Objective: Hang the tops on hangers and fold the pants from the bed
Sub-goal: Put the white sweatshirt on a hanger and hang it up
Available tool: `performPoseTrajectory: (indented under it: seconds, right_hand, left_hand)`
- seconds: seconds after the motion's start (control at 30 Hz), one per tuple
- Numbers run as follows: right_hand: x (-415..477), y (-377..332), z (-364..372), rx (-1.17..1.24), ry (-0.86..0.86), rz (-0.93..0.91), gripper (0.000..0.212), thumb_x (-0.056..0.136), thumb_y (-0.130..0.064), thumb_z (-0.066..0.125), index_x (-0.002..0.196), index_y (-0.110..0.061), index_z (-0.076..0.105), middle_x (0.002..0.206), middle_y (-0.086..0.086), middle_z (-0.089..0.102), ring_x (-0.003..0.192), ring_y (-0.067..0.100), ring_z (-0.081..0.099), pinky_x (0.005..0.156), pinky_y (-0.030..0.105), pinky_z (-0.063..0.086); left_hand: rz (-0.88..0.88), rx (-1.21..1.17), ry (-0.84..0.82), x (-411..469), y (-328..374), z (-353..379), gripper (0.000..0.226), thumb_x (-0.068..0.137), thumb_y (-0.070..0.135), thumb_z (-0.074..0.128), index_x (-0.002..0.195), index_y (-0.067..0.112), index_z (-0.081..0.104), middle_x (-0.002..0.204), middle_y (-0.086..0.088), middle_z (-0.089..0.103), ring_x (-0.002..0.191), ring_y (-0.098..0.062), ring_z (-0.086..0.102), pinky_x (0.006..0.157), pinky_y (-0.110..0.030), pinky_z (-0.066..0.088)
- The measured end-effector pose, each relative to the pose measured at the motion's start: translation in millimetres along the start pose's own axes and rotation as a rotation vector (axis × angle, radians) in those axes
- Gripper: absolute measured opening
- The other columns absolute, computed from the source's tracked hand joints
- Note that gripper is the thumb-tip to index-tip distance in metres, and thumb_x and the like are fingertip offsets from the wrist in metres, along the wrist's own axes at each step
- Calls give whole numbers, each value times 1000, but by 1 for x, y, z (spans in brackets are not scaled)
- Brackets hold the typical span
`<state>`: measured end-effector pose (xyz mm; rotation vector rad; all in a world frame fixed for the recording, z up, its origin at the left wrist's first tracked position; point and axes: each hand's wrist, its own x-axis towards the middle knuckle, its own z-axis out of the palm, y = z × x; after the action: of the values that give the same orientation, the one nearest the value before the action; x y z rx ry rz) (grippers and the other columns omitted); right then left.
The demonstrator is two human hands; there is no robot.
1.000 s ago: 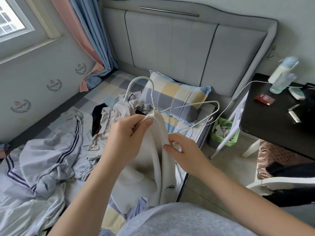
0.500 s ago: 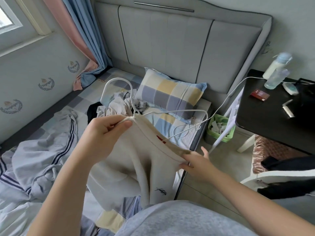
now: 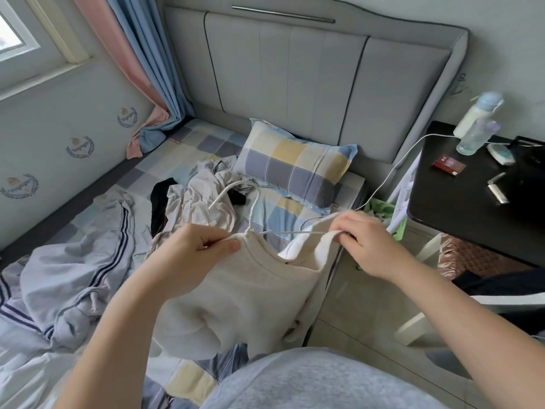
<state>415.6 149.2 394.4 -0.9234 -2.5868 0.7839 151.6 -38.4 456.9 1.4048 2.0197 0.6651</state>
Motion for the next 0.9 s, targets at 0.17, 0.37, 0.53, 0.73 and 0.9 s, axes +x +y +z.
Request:
performPoseTrajectory:
  seconds: [0.17, 0.37, 0.53, 0.73, 0.9]
  right_hand:
    - [-2, -63, -8, 149, -38, -202, 14, 101, -13, 54, 103, -14, 68, 118, -4, 65, 113, 6, 56, 99, 19, 41]
    - [0, -88, -12, 286, -41, -259, 17, 101, -1, 49, 96, -12, 62, 86, -2, 58, 81, 14, 53, 76, 28, 41]
    - [3, -81, -31, 322, -17, -261, 8, 99, -9, 55, 95, -6, 61, 84, 3, 60, 77, 17, 55, 73, 29, 44]
    - [3, -61, -58, 685, -18, -54, 27, 85, -22, 71, 102, -20, 51, 84, 22, 55, 74, 34, 50, 72, 38, 42]
    - [13, -65, -58, 375, -65, -9, 17, 99, -31, 59, 89, -30, 72, 70, 33, 51, 65, 44, 50, 61, 46, 43]
  left_hand:
    - [77, -17, 26, 9, 19, 24, 42, 98, 37, 60, 66, 10, 49, 52, 8, 28, 46, -8, 25, 45, -21, 21]
    - [210, -55, 31, 13, 28, 35, 41, 95, 43, 62, 70, 12, 60, 53, 7, 33, 48, -8, 30, 47, -18, 26]
    - [204, -74, 68, 19, 16, 15, 20, 93, 38, 65, 78, 48, 72, 71, 18, 66, 61, -5, 55, 57, -19, 42]
    - [211, -143, 184, 21, -14, -10, 18, 84, 43, 64, 96, 41, 77, 87, 9, 67, 80, -14, 62, 76, -33, 48]
    - [256, -160, 188, 28, -11, 0, 23, 82, 48, 63, 99, 40, 76, 78, 9, 58, 75, -10, 53, 69, -22, 41]
